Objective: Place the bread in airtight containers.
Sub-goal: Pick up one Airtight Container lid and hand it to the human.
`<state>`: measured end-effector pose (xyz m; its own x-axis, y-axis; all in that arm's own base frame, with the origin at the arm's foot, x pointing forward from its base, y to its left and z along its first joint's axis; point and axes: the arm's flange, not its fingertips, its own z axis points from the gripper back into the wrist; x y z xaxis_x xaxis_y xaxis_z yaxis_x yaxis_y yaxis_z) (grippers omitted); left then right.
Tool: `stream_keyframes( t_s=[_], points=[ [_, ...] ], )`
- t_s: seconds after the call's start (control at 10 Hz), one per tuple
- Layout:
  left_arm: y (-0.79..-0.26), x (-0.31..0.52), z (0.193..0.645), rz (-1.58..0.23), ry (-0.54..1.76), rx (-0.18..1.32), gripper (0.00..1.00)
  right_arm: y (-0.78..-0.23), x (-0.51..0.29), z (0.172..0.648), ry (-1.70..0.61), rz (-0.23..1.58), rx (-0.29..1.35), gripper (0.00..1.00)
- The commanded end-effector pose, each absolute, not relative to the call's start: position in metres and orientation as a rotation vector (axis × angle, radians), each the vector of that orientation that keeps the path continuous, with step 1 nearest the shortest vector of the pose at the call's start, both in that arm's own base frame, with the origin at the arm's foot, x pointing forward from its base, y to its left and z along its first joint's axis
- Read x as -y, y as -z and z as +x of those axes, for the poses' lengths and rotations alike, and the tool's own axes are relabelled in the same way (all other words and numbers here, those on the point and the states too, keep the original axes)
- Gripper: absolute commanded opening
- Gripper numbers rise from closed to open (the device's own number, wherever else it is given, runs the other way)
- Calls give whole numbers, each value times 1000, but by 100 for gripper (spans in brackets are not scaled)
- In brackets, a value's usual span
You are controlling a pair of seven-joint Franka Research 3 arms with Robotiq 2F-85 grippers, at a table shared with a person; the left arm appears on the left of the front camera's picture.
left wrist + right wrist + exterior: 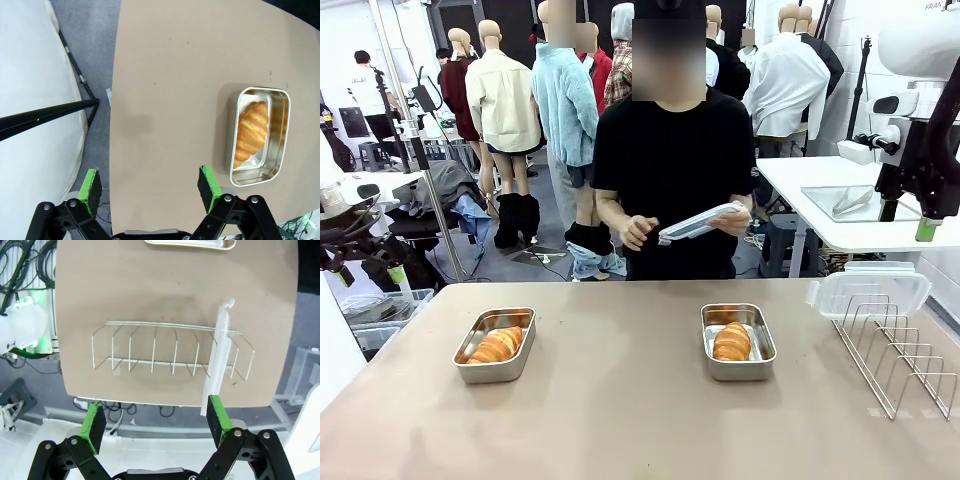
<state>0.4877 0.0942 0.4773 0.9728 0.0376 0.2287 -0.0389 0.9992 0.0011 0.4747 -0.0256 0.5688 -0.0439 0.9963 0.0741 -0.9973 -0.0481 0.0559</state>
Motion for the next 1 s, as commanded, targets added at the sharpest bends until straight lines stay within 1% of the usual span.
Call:
stream_keyframes(
  t_s=[0.0,0.9],
  points=[
    [-477,-96,486,6,-42,240,100,-568,25,473,-1607,90,13,100],
    [-477,-96,486,6,-42,240,100,-568,25,473,-1607,90,13,100]
  ],
)
